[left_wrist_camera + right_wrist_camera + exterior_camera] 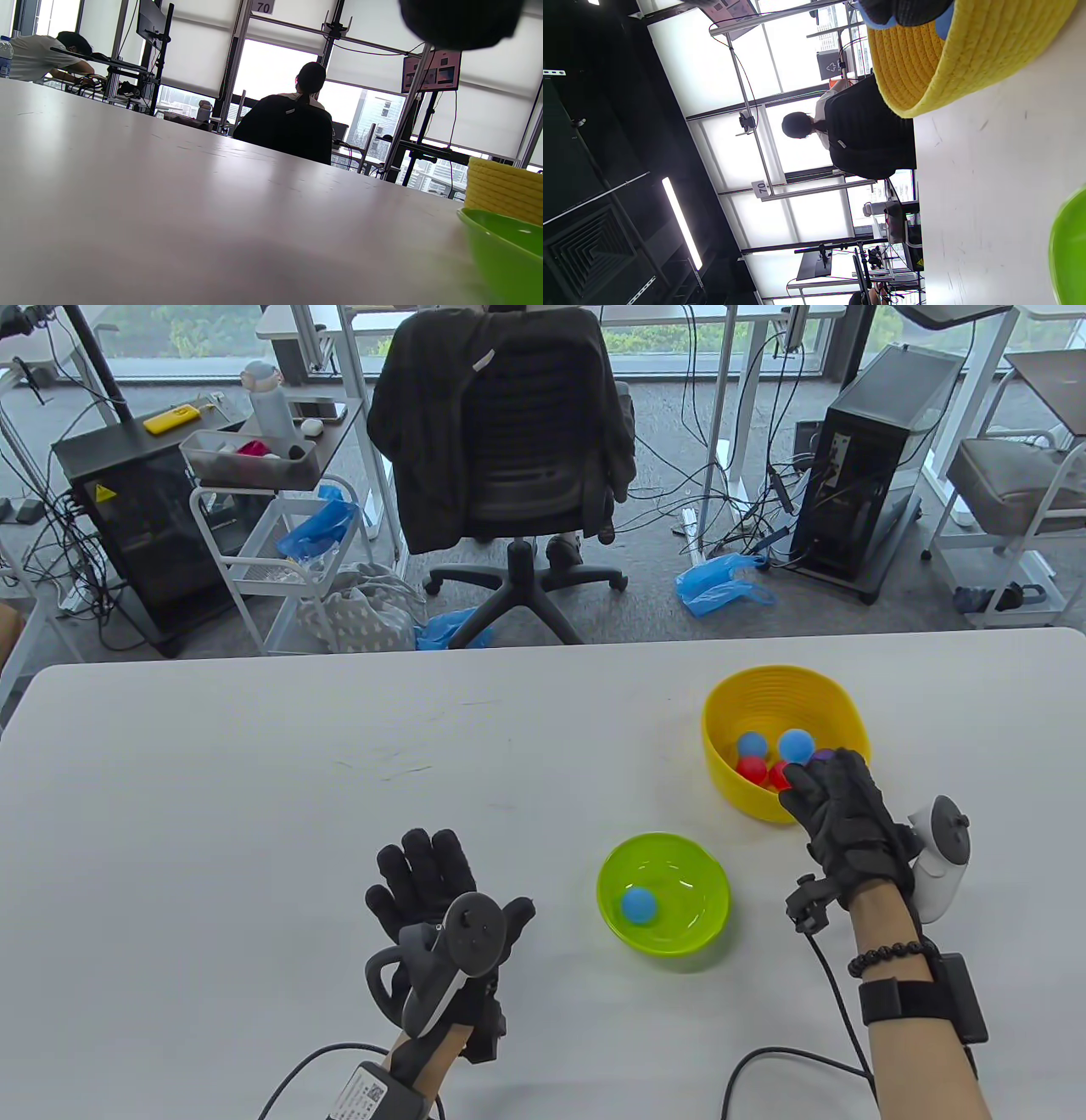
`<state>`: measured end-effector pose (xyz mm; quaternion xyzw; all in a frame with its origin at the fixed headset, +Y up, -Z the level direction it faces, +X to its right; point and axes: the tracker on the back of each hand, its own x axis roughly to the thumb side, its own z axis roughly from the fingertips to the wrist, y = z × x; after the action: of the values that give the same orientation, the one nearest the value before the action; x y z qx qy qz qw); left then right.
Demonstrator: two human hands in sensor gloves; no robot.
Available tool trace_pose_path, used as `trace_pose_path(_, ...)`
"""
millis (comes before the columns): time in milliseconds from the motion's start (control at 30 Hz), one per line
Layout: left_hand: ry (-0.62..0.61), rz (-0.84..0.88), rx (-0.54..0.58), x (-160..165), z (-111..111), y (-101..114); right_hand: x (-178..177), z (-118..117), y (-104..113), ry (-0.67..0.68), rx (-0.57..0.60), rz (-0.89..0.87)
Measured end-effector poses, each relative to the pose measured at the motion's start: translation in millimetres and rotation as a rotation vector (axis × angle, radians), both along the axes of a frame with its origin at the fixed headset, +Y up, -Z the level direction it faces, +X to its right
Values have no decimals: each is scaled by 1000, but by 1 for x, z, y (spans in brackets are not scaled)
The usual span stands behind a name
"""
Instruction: Toss ping pong balls into fabric basket
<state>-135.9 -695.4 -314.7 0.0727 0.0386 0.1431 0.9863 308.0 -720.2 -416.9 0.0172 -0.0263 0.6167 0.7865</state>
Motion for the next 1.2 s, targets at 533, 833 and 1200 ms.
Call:
trace_pose_path(533,-37,28,-5,3,1,-1,-65,28,42,-15,233,605)
trace_pose_path(833,-58,29,-4,5,2,-2,-142,48,30,215,351,1242)
trace_pose_path(1200,-62,10,16,8,2,-3,-181,47,-3,512,244,1505)
